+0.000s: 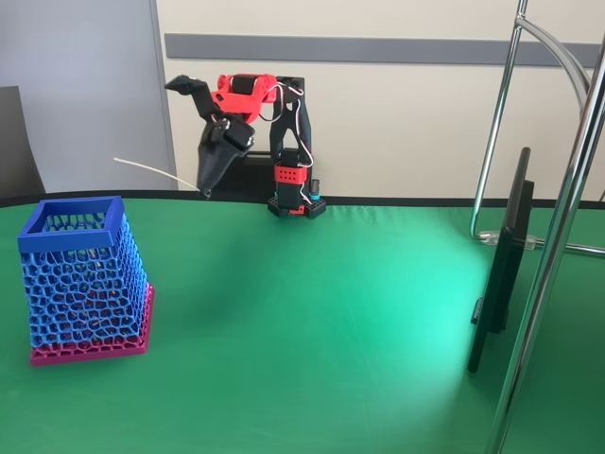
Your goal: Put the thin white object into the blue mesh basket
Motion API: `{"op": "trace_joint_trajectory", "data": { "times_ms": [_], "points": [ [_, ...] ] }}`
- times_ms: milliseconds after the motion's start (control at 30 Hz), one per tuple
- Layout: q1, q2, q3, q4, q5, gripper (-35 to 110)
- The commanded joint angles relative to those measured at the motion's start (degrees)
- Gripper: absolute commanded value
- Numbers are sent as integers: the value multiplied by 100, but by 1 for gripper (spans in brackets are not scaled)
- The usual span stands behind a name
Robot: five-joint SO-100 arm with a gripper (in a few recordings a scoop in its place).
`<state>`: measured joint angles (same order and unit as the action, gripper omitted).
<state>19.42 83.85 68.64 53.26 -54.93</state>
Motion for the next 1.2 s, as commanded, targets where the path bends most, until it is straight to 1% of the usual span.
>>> {"op": "trace_joint_trajectory", "data": {
  "times_ms": [0,133,500,733,900,1167],
  "points": [
    [176,-26,-396,-167,-79,2],
    [439,-246,-756,-202,-158,2],
    [1063,-888,-1687,-870,-176,3],
    [1380,-1397,-2312,-958,-255,3],
    [1600,-1863,-2698,-1239,-316,3],
    [1688,-2733,-3709,-1134,-360,3]
  ]
}}
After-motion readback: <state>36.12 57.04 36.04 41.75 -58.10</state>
